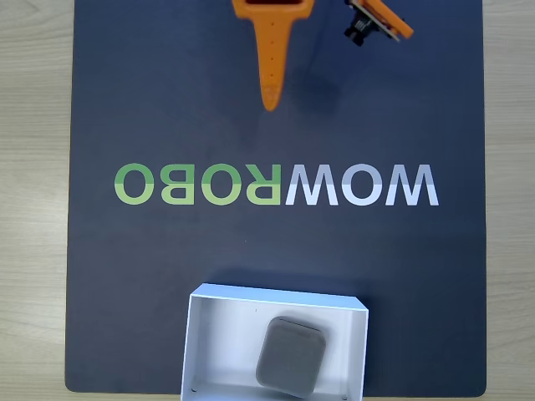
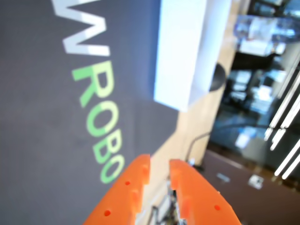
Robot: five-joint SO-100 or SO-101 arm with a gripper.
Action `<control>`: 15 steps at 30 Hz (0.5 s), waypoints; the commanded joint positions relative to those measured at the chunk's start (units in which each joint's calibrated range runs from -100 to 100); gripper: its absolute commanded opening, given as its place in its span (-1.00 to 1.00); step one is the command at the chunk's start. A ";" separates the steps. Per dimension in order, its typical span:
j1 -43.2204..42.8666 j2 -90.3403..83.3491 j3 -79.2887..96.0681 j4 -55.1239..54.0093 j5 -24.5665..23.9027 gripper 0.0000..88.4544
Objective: Grab the usb to bin
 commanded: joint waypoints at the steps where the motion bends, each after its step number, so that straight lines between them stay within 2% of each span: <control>1: -0.19 -14.05 9.67 1.06 -0.18 -0.91; 4: -0.19 -21.00 14.10 8.75 -0.23 -0.91; 15: -0.87 -20.24 9.22 34.50 -0.29 -0.91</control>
